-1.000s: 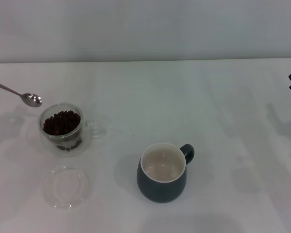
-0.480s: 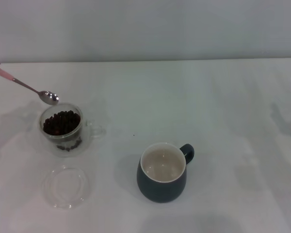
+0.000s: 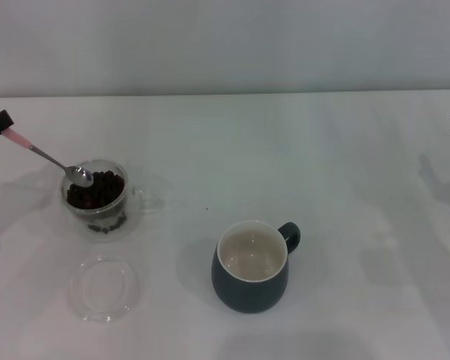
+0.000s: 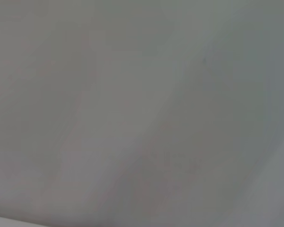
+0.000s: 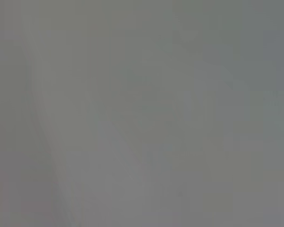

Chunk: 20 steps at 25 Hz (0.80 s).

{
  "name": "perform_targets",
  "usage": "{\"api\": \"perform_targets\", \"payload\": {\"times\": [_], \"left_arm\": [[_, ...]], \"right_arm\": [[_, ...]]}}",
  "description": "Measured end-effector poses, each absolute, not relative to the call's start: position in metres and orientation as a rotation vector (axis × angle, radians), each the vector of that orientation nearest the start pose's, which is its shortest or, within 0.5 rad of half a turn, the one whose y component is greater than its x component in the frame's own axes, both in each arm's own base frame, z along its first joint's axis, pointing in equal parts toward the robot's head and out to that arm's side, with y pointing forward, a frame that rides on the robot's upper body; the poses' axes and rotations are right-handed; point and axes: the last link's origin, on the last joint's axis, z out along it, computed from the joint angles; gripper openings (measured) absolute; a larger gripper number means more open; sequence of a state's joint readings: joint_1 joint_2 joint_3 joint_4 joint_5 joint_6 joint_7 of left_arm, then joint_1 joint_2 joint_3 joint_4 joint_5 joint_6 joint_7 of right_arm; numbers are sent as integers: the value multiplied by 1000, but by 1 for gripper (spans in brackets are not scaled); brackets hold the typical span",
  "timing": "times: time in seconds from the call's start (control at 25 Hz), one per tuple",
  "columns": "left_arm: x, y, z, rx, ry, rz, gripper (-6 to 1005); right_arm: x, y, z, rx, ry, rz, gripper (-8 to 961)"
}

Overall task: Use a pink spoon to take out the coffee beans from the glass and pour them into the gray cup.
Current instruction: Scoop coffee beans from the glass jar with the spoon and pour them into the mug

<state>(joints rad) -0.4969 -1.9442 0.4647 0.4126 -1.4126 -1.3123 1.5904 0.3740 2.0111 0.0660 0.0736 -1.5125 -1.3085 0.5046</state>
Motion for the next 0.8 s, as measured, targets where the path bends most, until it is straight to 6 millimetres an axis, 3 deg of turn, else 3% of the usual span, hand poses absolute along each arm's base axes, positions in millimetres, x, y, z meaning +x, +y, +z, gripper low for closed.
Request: {"api": "perform_targets", "payload": {"times": [0.36,0.8], "left_arm": [[-329,359,58,-2037,-1141,-943,138],[-322,363,41,-2018,-1296,-990,138]], "right_arm": [[372,296,25,-1479,754,875,845],[370,295,21,-1484,768,884,845]]}}
